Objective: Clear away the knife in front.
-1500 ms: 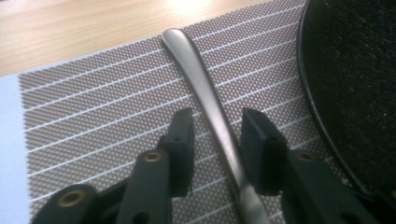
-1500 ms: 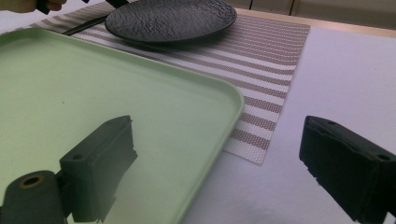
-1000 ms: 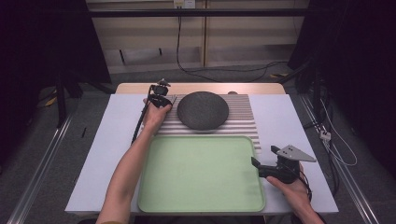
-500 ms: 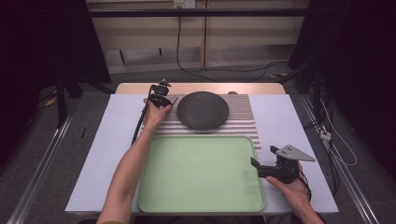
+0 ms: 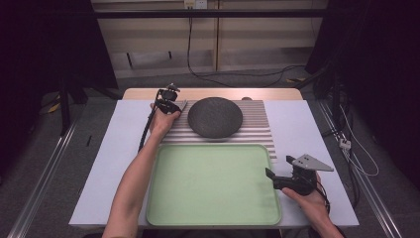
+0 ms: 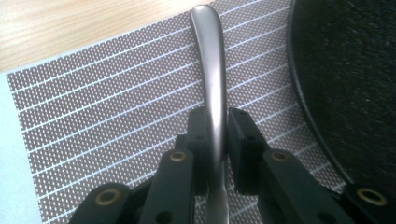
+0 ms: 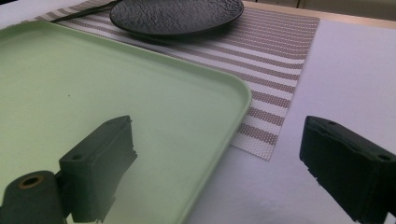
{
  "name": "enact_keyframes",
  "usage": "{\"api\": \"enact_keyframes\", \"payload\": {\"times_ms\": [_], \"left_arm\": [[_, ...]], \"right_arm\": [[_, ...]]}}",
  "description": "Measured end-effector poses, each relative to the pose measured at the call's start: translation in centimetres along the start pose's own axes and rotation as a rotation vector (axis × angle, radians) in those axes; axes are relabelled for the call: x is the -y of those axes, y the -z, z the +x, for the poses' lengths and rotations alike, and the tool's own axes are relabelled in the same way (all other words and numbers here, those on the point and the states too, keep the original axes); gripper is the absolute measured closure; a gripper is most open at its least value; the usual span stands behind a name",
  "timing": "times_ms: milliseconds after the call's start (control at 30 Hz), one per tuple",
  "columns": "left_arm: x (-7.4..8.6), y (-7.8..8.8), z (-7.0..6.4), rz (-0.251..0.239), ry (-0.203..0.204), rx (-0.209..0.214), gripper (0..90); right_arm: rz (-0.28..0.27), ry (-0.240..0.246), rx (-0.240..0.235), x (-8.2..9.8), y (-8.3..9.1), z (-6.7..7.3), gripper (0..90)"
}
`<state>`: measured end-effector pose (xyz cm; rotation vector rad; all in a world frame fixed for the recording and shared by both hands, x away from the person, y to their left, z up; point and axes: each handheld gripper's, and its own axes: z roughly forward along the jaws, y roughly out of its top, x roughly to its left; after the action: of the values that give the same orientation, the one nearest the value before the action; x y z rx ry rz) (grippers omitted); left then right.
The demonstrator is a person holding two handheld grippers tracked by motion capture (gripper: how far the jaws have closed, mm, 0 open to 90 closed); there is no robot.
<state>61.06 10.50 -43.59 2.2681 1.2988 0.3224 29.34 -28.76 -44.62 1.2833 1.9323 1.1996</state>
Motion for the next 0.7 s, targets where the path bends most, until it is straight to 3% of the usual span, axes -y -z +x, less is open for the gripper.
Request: {"api": "enact_keyframes", "payload": {"times_ms": [633, 700], "left_arm": [[-0.3, 2.8, 0.2, -0.037, -0.024, 0.025, 80.0], [-0.3, 3.1, 0.1, -0.047, -0.01, 0.036, 80.1]], "right_arm": [[0.004, 0.0, -0.003, 0.0, 0.0, 0.0, 10.1], [0.003, 0.002, -0.001, 0.0, 0.0, 0.1, 10.1]]}}
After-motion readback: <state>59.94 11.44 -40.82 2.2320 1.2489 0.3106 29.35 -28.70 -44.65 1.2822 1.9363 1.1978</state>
